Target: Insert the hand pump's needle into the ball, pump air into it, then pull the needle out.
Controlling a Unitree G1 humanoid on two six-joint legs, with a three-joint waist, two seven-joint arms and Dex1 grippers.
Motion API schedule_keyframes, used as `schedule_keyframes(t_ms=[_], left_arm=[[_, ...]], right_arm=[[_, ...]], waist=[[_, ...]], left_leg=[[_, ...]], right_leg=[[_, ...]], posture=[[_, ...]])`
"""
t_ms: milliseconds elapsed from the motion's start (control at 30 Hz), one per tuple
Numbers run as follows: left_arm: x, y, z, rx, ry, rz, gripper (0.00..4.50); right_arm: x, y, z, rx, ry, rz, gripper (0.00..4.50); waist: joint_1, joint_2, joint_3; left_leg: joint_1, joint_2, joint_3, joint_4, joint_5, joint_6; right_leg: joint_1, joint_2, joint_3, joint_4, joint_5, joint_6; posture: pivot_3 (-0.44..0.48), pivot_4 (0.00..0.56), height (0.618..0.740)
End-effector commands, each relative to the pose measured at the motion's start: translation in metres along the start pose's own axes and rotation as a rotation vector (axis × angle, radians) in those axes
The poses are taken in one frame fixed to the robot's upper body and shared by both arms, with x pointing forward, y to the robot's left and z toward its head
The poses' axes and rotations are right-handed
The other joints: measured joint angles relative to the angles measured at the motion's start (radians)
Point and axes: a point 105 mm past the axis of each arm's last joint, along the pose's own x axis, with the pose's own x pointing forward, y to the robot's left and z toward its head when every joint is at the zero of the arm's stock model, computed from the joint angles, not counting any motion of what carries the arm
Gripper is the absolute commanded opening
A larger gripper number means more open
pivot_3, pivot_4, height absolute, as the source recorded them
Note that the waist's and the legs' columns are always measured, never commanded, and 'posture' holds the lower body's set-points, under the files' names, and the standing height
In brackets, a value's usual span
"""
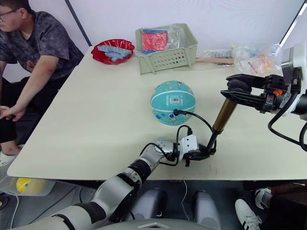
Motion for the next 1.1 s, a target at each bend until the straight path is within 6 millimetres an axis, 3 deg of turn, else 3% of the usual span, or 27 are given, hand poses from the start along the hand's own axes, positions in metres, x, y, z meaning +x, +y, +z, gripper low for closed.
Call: schedule_keyframes(t_ms=[33,333,667,867,1000,1100], left_arm=[[-0.004,-0.024,-0.037,-0.075,0.132,-0.07,1.09],[-0.004,-0.023,-0.037,-0.074,0.132,-0.07,1.09],[-0.005,-0.023,-0.038,-0.076,0.133,-0.068,1.09],[-0.005,-0.023,-0.037,-0.077,0.132,-0.066,1.09],[-0.005,-0.023,-0.038,-0.079,0.132,-0.066,1.09],[-0.006,-0.023,-0.038,-0.079,0.134,-0.066,1.09]], right_arm=[[-0.008,-0.002,0.011,-0.102,-0.043,-0.065,1.63],[0.001,0.013,-0.079,0.028,0.081,-0.079,1.63],[0.006,0.033,-0.147,0.056,0.177,-0.075,1.63],[0.007,0.035,-0.158,0.049,0.178,-0.084,1.63],[0.007,0.031,-0.146,0.032,0.147,-0.086,1.63],[0.006,0.022,-0.125,-0.015,0.111,-0.088,1.63]], waist=[[0.0,0.0,0.0],[-0.002,-0.008,-0.006],[-0.002,-0.01,-0.009],[-0.003,-0.01,-0.01],[-0.002,-0.01,-0.01],[-0.002,-0.01,-0.01]], left_leg=[[0.0,0.0,0.0,0.0,0.0,0.0],[0.004,0.001,-0.001,0.0,0.0,0.0],[0.004,0.001,0.0,0.0,0.0,0.0],[0.004,0.001,0.0,0.0,0.0,0.0],[0.004,0.001,-0.001,0.0,0.0,0.0],[0.004,0.001,-0.001,0.0,0.0,0.0]], right_leg=[[0.0,0.0,0.0,0.0,0.0,0.0],[0.002,0.001,-0.001,0.0,0.0,0.0],[0.003,0.002,-0.001,0.0,0.0,0.0],[0.003,0.002,-0.001,0.0,0.0,0.0],[0.003,0.002,-0.001,0.0,0.0,0.0],[0.003,0.002,-0.001,0.0,0.0,0.0]], posture=[[0.0,0.15,0.738],[0.0,0.15,0.738],[0.0,0.15,0.738],[0.0,0.15,0.738],[0.0,0.15,0.738],[0.0,0.15,0.738]])
